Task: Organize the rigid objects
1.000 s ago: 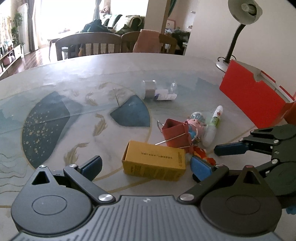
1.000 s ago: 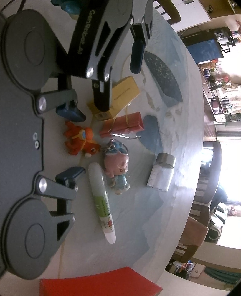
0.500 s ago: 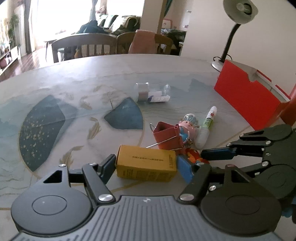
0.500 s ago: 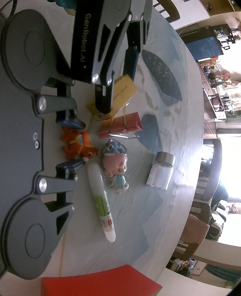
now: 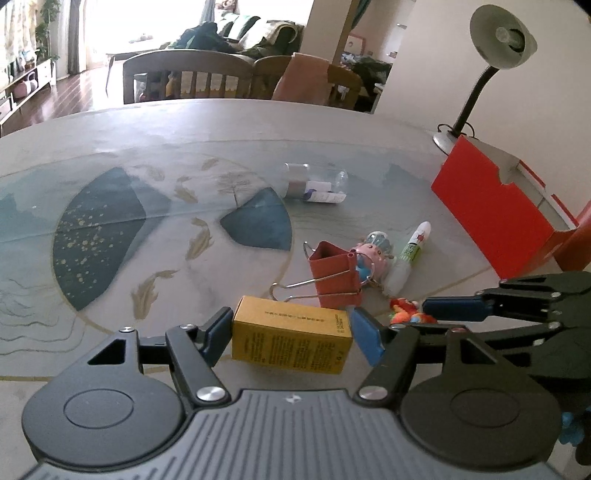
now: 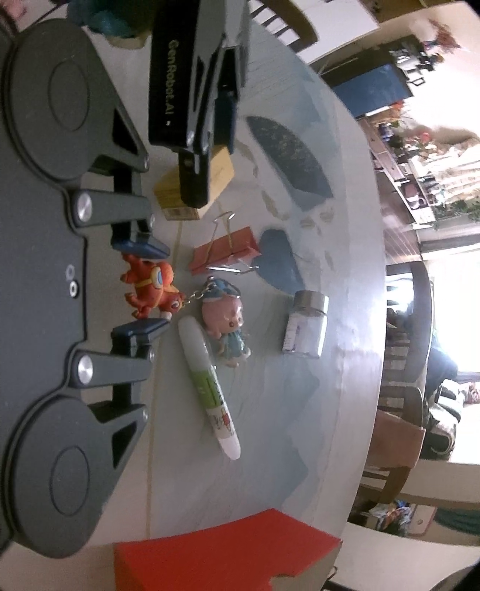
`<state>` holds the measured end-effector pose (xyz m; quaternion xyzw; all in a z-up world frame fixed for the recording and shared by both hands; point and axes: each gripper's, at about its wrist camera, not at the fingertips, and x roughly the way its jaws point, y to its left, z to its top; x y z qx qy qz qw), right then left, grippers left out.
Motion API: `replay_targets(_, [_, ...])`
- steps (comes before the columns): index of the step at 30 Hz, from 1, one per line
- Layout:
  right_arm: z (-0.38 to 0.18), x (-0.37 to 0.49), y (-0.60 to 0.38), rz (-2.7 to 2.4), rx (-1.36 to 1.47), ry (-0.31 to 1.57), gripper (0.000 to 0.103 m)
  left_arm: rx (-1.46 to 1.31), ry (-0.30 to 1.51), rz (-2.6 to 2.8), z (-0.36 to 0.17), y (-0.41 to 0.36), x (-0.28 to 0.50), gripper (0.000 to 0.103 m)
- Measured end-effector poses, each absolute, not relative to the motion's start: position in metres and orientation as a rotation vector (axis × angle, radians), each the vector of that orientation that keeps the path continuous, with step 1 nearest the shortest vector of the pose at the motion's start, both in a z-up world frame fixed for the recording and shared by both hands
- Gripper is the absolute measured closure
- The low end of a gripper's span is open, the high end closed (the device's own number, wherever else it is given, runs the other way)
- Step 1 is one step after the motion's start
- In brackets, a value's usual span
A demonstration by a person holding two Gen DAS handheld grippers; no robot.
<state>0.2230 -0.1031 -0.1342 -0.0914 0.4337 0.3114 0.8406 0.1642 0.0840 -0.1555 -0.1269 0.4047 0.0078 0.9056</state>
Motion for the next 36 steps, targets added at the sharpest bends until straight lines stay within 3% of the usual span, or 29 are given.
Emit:
replay_targets(19, [-0.061,0.238,-0.122,0.679,-0.023,0.827,0.07,-0.294,0.767,0.032,-0.095,0.078,0.155,0.034])
replay_targets(36, [-0.011,0.241,-0.185,0.629,-0.005,0.755,0.07,-0.217,0.698,-0.076,-0.035,0.027,0.172,0.034])
